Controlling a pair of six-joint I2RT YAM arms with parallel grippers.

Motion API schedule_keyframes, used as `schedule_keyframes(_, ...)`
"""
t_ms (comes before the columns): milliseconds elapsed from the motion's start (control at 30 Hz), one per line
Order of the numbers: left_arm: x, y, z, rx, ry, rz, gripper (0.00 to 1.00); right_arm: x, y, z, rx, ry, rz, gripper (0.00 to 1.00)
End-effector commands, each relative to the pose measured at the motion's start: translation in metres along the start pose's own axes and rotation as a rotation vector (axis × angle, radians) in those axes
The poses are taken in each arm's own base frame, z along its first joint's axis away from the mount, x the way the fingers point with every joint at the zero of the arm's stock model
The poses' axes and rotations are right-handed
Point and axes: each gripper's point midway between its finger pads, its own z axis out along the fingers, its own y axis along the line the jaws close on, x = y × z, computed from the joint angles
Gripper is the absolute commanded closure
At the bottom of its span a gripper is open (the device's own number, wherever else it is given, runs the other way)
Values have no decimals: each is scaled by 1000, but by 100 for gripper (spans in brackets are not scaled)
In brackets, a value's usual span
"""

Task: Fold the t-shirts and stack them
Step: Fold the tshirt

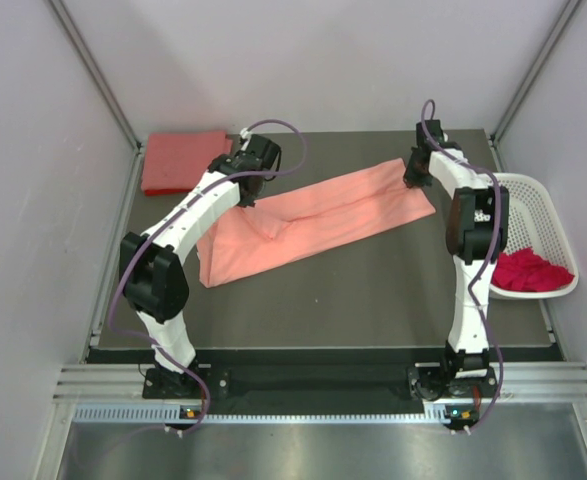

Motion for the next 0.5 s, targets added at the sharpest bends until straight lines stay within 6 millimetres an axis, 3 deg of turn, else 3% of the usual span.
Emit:
schedule_keyframes(0,-9,16,-7,-44,-26,-37,100,-27,4,0,-32,-61,32,94)
schedule_keyframes(300,-11,18,-4,-58,-27,-39,100,-27,8,4,-55,-53,38,88)
schedule_keyframes(467,-24,6,-7,16,-58,-44,100,-29,11,-2,-65,-47,35,69)
